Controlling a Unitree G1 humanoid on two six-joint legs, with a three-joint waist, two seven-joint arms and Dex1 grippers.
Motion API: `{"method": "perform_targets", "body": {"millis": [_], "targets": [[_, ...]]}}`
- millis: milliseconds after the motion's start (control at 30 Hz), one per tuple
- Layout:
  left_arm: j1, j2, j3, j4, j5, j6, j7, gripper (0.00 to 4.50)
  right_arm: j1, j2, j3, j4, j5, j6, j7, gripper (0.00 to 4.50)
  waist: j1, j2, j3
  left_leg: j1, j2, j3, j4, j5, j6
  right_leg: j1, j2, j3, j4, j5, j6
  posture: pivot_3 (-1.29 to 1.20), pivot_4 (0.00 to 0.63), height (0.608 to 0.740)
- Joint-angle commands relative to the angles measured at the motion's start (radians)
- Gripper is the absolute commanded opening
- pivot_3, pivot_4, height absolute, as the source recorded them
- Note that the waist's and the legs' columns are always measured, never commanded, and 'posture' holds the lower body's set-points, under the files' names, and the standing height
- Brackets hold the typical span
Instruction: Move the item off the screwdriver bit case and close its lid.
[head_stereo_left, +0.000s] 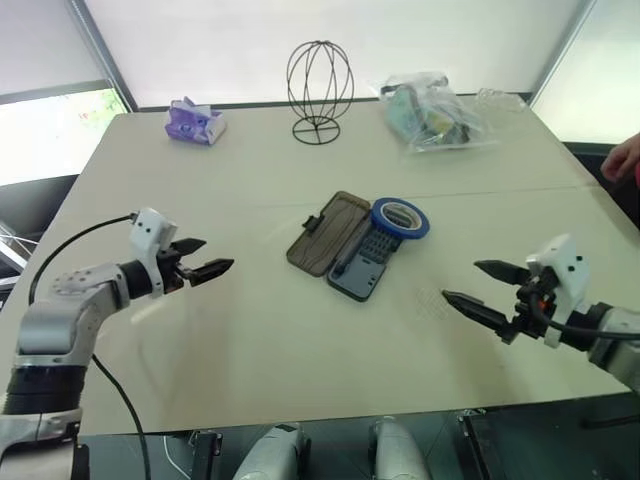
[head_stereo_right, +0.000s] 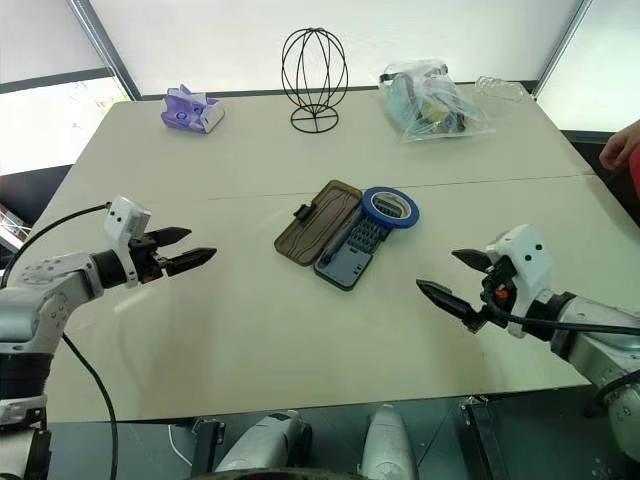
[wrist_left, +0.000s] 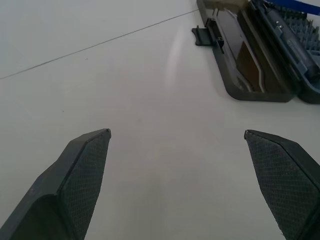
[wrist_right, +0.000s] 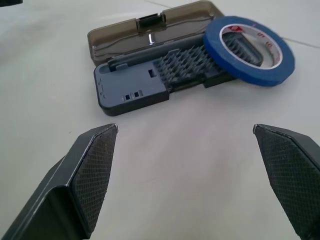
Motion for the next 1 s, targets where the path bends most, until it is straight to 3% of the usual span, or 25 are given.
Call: {"method": "perform_targets", "body": {"millis": [33, 767, 867, 1000], "targets": [[0.01, -0.008, 0.046, -0.045, -0.017, -0.019, 0.018, 4.47, -0.029, 0.0, 0.001, -0.021, 0.008, -0.014, -0.016, 4.5, 0.0, 0.0, 0.0, 0.0, 0.0, 0.0, 0.0, 0.0, 0.0, 0.0, 0.0, 0.0, 0.0, 0.0, 0.0, 0.0, 0.15, 0.74], [-0.002, -0.029, 0.039, -0.035, -0.009, -0.051, 0.051, 4.47, -0.076, -0.006, 0.045, 0.013, -0.023, -0.028, -0.021, 4.5, 0.001, 0.0, 0.0, 0.0, 0.0, 0.001, 0.0, 0.0, 0.0, 0.0, 0.0, 0.001, 0.0, 0.0, 0.0, 0.0, 0.15, 0.74], [-0.031, -0.012, 0.006, -0.008, 0.005, -0.067, 0.0, 4.47, -0.077, -0.016, 0.058, 0.022, -0.095, -0.088, -0.026, 4.5, 0.001, 0.0, 0.0, 0.0, 0.0, 0.001, 0.0, 0.0, 0.0, 0.0, 0.0, 0.001, 0.0, 0.0, 0.0, 0.0, 0.15, 0.74], [-0.166, 0.005, -0.088, 0.023, -0.04, -0.015, -0.169, 4.47, -0.133, -0.143, 0.23, 0.195, -0.429, -0.438, 0.034, 4.5, 0.001, 0.0, 0.0, 0.0, 0.0, 0.002, 0.001, 0.0, 0.0, 0.0, 0.0, 0.001, 0.0, 0.0, 0.0, 0.0, 0.15, 0.74]]}}
